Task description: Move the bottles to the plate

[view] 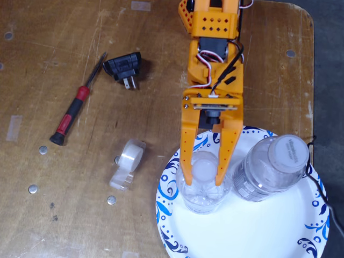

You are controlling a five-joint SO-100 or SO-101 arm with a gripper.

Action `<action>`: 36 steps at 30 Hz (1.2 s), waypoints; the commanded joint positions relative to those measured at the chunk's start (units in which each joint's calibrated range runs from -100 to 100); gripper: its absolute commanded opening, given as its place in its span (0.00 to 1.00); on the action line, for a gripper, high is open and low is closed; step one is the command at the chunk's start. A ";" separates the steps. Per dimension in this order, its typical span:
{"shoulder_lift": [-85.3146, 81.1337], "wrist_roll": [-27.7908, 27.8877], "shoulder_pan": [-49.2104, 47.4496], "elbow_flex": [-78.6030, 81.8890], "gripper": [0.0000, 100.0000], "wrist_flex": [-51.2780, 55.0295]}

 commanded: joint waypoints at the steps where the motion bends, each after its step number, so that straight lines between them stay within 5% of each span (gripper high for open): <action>1: -0.87 0.11 0.36 -0.10 0.06 -0.04; 12: -15.29 0.27 -0.72 8.01 0.37 0.83; 31: -32.49 -0.20 0.57 22.96 0.36 0.92; 36: -41.85 0.21 5.10 32.96 0.17 0.92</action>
